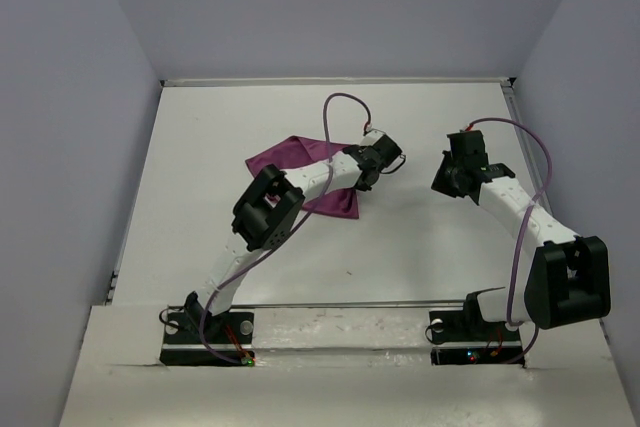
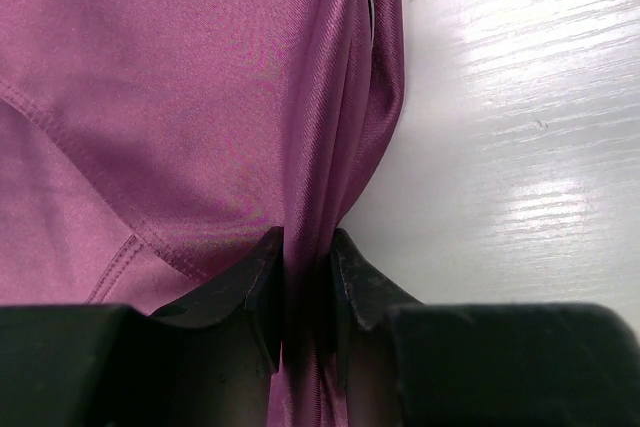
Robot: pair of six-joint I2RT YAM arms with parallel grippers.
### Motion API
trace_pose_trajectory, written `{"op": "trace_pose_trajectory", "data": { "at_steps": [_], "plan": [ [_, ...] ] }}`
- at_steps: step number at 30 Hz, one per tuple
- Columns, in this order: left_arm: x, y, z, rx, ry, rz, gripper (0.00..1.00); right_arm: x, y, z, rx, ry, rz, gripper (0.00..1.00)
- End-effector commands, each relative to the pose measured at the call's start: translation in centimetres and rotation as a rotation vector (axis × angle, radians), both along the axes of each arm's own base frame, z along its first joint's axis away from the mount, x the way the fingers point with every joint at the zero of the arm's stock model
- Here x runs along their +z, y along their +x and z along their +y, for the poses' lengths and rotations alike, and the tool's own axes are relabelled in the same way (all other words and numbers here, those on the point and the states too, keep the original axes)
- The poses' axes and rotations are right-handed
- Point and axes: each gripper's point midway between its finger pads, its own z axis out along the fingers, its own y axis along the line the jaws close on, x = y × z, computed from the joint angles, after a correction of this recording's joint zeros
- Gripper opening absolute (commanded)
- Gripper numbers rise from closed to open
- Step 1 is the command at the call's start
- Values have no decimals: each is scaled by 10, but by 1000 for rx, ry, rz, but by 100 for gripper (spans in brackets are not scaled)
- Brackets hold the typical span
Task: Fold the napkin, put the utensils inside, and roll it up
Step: Roll the napkin at the center of the board.
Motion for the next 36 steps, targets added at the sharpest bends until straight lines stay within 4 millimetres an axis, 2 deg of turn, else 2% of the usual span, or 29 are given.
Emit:
{"op": "trace_pose_trajectory", "data": {
  "at_steps": [1,2,3,6,7,8,9,10,11,13,16,18,19,20,21,22,24,26,27,28,32,36],
  "plan": [
    [-28,-21,11,-21,-42,144,0,15,8,-1,0,6,-48,3],
    [-20,-20,11,-22,-72,140,0,15,7,-1,0,6,-46,3],
    [-24,-22,12,-33,-109,161,0,17,8,0,0,12,-52,3],
    [-14,-27,8,-66,-223,180,0,17,8,4,6,33,-48,3],
    [-3,-23,10,-67,-265,167,0,17,8,6,8,41,-48,3],
    [2,-23,2,-95,-330,174,0,17,8,9,17,56,-46,3],
    [5,-24,1,-103,-365,180,0,17,9,10,17,64,-45,3],
    [-1,-29,6,-104,-375,197,0,16,9,12,19,73,-41,3],
    [10,-28,-1,-131,-449,202,0,17,10,17,35,95,-43,2],
    [8,-33,2,-141,-480,219,0,18,11,23,49,124,-49,2],
    [18,-37,-1,-170,-560,224,0,18,13,42,94,219,-48,5],
    [19,-40,-1,-187,-604,237,0,21,18,53,113,281,-61,15],
    [23,-40,-3,-202,-629,233,0,21,21,63,138,310,-68,30],
    [23,-40,-2,-202,-633,228,0,19,21,68,139,317,-57,36],
    [20,-43,1,-202,-639,240,0,23,23,83,168,343,-71,41],
    [20,-45,1,-204,-644,245,0,23,25,91,180,354,-71,53],
    [20,-47,1,-215,-661,245,0,16,29,114,212,375,-54,64],
    [20,-48,2,-217,-668,247,0,16,37,130,231,399,-57,72],
    [20,-49,2,-218,-670,247,0,17,44,134,231,413,-70,73],
    [18,-50,3,-217,-670,251,0,8,45,143,230,434,-45,75],
    [17,-51,5,-219,-675,251,0,8,65,158,235,498,-67,78],
    [15,-53,6,-225,-673,258,0,8,75,169,244,525,-67,81]
  ]
}}
